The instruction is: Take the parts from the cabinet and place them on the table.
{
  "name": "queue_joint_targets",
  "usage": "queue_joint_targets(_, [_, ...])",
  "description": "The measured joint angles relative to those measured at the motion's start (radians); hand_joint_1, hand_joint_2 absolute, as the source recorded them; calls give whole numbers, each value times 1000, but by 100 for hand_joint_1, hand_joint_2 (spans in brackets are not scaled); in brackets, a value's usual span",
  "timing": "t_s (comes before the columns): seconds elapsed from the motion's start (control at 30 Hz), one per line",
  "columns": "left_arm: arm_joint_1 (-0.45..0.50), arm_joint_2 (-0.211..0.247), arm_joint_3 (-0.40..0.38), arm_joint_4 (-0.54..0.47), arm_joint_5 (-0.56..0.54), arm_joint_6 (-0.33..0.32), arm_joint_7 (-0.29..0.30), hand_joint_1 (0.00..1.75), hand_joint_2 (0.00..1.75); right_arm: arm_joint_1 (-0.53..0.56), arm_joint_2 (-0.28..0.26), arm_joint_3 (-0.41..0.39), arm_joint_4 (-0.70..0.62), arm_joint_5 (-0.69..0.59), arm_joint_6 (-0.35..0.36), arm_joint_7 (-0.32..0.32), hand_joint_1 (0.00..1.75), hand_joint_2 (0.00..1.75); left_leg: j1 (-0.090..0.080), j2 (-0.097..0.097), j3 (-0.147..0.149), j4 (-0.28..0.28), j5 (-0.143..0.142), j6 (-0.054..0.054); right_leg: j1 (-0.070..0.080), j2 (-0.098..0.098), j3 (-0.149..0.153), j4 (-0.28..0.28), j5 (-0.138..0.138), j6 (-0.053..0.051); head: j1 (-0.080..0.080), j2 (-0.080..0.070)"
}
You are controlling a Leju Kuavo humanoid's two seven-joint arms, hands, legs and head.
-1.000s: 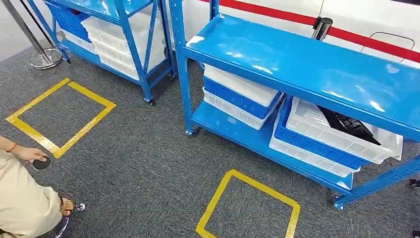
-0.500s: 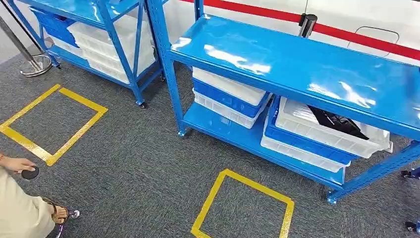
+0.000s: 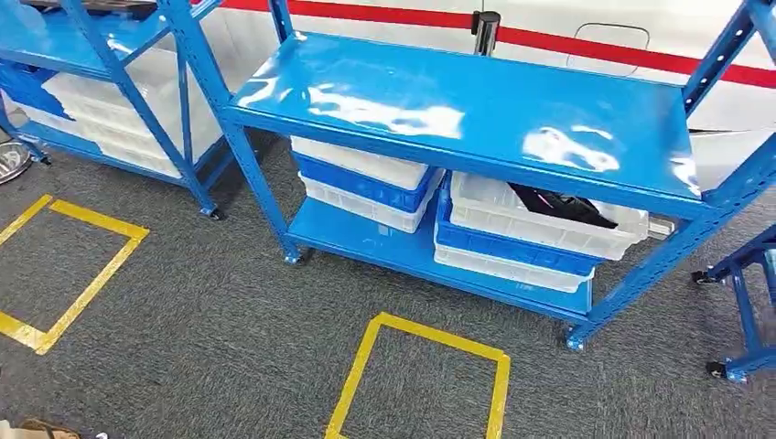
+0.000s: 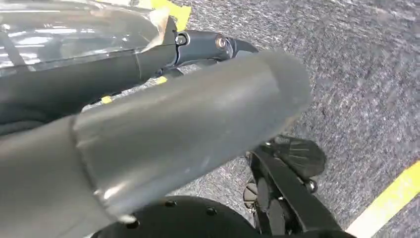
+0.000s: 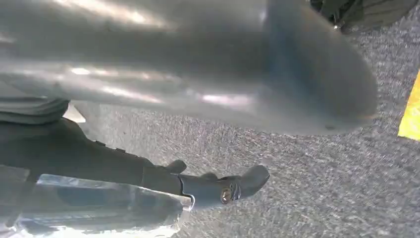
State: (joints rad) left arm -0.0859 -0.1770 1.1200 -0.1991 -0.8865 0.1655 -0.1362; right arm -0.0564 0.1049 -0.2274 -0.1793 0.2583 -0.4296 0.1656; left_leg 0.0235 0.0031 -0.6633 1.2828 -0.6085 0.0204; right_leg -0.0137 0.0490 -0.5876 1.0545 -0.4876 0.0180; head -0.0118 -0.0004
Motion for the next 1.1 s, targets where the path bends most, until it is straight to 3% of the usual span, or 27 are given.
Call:
queue_joint_targets(0.03, [0,0,0,0,0,0,0,0,0,0,0,0,0,0,0,0,0,0,-8,-11,29,-75,49,19,6,13,1,0,2,-3,0,0])
queue_joint_targets(0.07, [0,0,0,0,0,0,-2,0,0,-1,1,0,0,0,0,-2,0,0,-20,-34,69,-169,98,42,10,26,2,-2,2,-4,1,0])
queue_joint_targets(0.1, [-1,3,0,-1,0,0,-3,0,0,0,4,0,0,0,2,-3,0,0,-29,-75,91,-218,103,66,2,34,2,-3,5,-8,2,0])
queue_joint_targets(0.13, [-1,7,0,-1,0,-1,-4,0,0,-1,9,0,0,0,3,-6,0,0,-37,-76,91,-218,109,73,13,39,2,-6,7,-4,9,0])
queue_joint_targets(0.17, [0,6,0,0,2,0,-7,0,0,-1,9,0,0,0,3,-6,0,0,-42,-72,96,-232,110,78,-3,47,1,-9,7,-3,1,0])
queue_joint_targets(0.23, [-1,9,0,-1,2,0,-7,0,0,0,14,0,0,0,5,-10,0,0,-50,-57,100,-241,112,81,-6,62,1,-19,14,6,-1,0])
queue_joint_targets(0.27, [-4,8,0,-1,2,0,-8,0,0,1,12,-1,0,0,5,-11,0,0,-44,-41,118,-276,127,84,8,68,-4,-32,19,14,1,0])
queue_joint_targets(0.3, [-2,7,0,-1,3,0,-8,0,0,2,10,-1,0,0,5,-14,0,0,-38,-26,133,-305,143,70,5,27,-8,-4,7,7,1,0])
queue_joint_targets(0.37, [-1,7,0,-1,4,-1,-9,0,0,-1,8,-1,0,0,5,-16,0,0,-35,-19,137,-315,145,75,8,-3,-28,39,-18,2,4,0])
queue_joint_targets(0.4, [0,7,0,-1,4,-1,-8,0,0,-2,8,-1,0,0,5,-17,0,0,-35,-4,136,-315,146,74,6,-21,-64,113,-53,-1,6,0])
queue_joint_targets(0.47, [2,7,0,0,5,-4,-8,0,0,-1,2,-1,0,0,5,-19,0,0,-36,25,136,-314,143,69,-4,-35,-126,238,-103,6,5,0])
queue_joint_targets(0.5, [2,7,0,0,5,-4,-8,0,0,0,1,-1,0,0,5,-21,0,0,-36,37,137,-314,141,66,-6,-38,-130,251,-102,17,6,0])
queue_joint_targets(0.53, [1,6,0,0,5,-6,-4,0,0,1,-1,-1,0,0,5,-20,0,0,-34,48,138,-313,139,64,-10,-41,-114,224,-87,29,6,0])
queue_joint_targets(0.6, [2,1,0,2,5,-6,10,0,0,5,-9,-1,0,2,1,-4,0,0,-30,72,143,-305,130,50,-17,-66,-10,39,-15,62,6,0])
queue_joint_targets(0.63, [2,0,0,2,5,-6,12,0,0,5,-10,-1,0,3,0,-2,0,0,-30,82,143,-293,122,40,-19,-107,35,-46,4,64,7,0])
queue_joint_targets(0.67, [2,0,0,2,5,-3,13,0,0,4,-8,-1,0,3,0,1,0,0,-39,91,139,-288,113,29,-11,-128,28,-35,2,49,7,0])
queue_joint_targets(0.7, [2,-2,0,2,4,0,13,0,0,3,-12,-1,0,5,-5,3,0,0,-37,94,136,-282,106,22,-13,-112,34,-42,5,34,5,0])
queue_joint_targets(0.77, [-1,-6,0,2,4,1,13,0,0,7,-14,-1,0,13,-7,8,0,0,-32,105,143,-285,106,13,-6,-103,27,-42,2,19,0,0])
queue_joint_targets(0.8, [-1,-6,0,2,4,1,13,0,0,7,-14,-1,0,16,-8,11,0,0,-30,112,145,-282,101,7,-14,-95,29,-48,6,11,1,0])
queue_joint_targets(0.83, [-2,-6,0,2,4,1,13,0,0,8,-14,-1,0,18,-8,14,0,0,-21,87,143,-272,92,-2,-25,-89,38,-50,8,7,0,0])
queue_joint_targets(0.87, [-1,-6,0,2,0,1,13,0,0,6,-14,-1,0,19,-10,17,0,0,-20,39,127,-233,56,-11,-25,-84,37,-50,10,0,-5,0])
queue_joint_targets(0.9, [1,-6,0,2,-2,0,13,0,0,5,-14,-1,0,21,-11,19,0,0,-15,16,99,-167,13,-16,-25,-81,35,-49,12,-4,-5,0])
queue_joint_targets(0.97, [4,-6,0,2,-5,0,13,0,0,6,-12,-1,0,21,-13,19,0,0,-10,2,22,-5,-59,-24,-24,-70,33,-49,12,-4,-5,0])
queue_joint_targets(1.0, [6,-6,0,2,-5,0,13,0,0,7,-12,-1,0,21,-14,19,0,0,-8,2,1,34,-62,-26,-25,-66,33,-48,12,-3,-5,0])
queue_joint_targets(1.03, [7,-5,0,2,-6,0,13,0,0,8,-11,-1,0,21,-16,19,0,0,-4,1,3,21,-40,-28,-26,-62,34,-48,11,-3,-5,0])
queue_joint_targets(1.1, [7,-3,0,2,-7,-1,12,0,0,8,-9,-1,0,21,-16,19,0,0,5,1,70,-129,56,-30,-30,-51,39,-48,11,-2,-5,0])
